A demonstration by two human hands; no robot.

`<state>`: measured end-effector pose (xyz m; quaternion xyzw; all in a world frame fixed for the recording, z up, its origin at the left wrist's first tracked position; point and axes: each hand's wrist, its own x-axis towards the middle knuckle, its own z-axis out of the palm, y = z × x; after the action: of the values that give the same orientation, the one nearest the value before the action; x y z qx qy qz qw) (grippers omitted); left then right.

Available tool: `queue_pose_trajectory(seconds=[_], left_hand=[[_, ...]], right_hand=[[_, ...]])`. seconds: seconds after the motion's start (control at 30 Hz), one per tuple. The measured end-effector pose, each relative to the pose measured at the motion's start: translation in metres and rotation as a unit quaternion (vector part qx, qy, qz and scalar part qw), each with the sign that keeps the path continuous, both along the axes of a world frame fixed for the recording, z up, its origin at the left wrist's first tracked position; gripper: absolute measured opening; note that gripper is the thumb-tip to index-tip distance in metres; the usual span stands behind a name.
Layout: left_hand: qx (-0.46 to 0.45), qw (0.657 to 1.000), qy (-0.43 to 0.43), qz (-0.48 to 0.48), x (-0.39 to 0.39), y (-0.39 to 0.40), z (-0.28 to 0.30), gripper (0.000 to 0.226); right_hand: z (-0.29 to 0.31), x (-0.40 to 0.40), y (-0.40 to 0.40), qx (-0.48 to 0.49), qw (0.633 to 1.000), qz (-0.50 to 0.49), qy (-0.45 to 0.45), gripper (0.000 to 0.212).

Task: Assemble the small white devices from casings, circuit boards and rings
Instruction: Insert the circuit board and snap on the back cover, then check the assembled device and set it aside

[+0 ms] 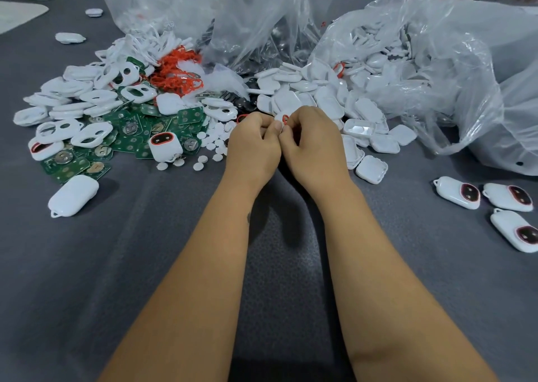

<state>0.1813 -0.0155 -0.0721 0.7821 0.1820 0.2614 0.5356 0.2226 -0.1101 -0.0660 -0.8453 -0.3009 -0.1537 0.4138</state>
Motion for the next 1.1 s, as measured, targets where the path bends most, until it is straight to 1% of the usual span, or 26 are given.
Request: queue_pose_trajectory(seconds=[0.13, 0.27, 0.43, 0.77, 1.1], left_hand=[[0.000, 1.000, -0.007, -0.010, -0.0018, -0.0027, 0.0007, 0.008], [-0.020, 0.999, -0.035, -0.016, -0.0031, -0.0057, 0.0040, 0.011], [-0.033, 0.998, -0.041, -0.028, -0.0048, -0.0055, 0.0069, 0.018], [-0.009, 1.000, -0.017, -0.024, -0.0054, -0.0037, 0.0074, 0.013], [-0.041, 0.999, -0.011, -0.029, -0.0058, -0.0046, 0.0092, 0.011]], right_hand=[[-0.0009, 0.0005, -0.0016, 0.021, 0.999, 0.028, 0.029, 0.009], [0.0007, 0.0007, -0.0013, 0.051, 0.996, 0.059, 0.039, 0.006], [0.0000, 0.0014, -0.0014, 0.074, 0.994, 0.052, 0.060, 0.011], [-0.0026, 0.0012, -0.0018, 0.065, 0.996, 0.036, 0.057, 0.009], [-0.0015, 0.0001, -0.0023, 0.080, 0.994, 0.037, 0.063, 0.011]])
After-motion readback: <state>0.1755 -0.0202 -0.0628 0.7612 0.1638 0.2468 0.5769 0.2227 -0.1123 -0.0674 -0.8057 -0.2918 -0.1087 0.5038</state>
